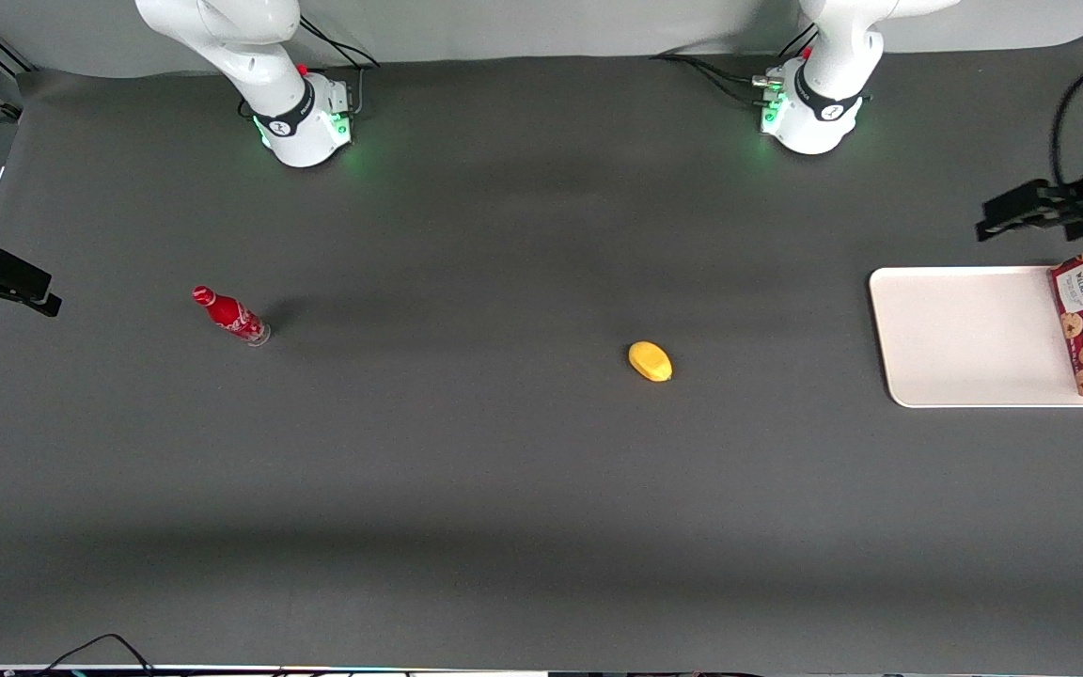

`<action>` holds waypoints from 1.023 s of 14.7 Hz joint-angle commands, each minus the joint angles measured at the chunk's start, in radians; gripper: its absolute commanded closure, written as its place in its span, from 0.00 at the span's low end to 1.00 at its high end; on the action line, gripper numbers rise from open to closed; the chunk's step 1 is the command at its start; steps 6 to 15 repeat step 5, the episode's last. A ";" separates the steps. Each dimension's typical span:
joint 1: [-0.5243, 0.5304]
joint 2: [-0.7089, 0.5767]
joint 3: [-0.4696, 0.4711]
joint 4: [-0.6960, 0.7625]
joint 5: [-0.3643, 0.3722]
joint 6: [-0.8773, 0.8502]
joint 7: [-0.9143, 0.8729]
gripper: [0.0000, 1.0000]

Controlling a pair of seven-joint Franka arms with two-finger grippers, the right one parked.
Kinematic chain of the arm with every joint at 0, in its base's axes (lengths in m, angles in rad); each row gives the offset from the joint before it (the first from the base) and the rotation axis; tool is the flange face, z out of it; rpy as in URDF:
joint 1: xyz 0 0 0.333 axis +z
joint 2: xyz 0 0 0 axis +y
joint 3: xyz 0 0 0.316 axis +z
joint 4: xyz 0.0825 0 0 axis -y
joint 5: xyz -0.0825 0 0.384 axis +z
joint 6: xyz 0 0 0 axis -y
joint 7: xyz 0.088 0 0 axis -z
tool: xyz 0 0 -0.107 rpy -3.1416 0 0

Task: Place red cookie box on tray
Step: 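Open the left gripper to release the box and raise away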

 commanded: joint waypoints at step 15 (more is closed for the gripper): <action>0.011 -0.131 -0.032 -0.164 0.016 0.101 -0.011 0.00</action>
